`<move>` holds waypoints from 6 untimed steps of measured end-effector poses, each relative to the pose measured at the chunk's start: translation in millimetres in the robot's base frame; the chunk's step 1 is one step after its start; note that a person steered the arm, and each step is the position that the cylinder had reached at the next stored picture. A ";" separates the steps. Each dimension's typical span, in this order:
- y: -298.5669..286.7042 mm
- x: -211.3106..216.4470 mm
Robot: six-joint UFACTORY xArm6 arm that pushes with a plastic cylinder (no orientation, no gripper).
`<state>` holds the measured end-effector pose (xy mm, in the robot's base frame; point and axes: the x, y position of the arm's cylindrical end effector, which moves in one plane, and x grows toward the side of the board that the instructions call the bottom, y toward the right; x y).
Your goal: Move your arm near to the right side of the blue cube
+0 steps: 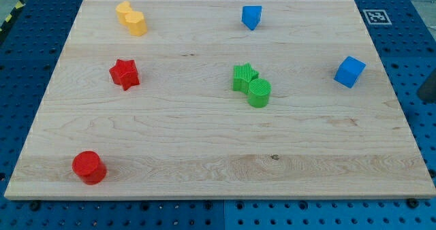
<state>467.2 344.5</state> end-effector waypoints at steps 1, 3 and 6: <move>-30.9 7.0; -77.1 -54.7; -77.1 -35.8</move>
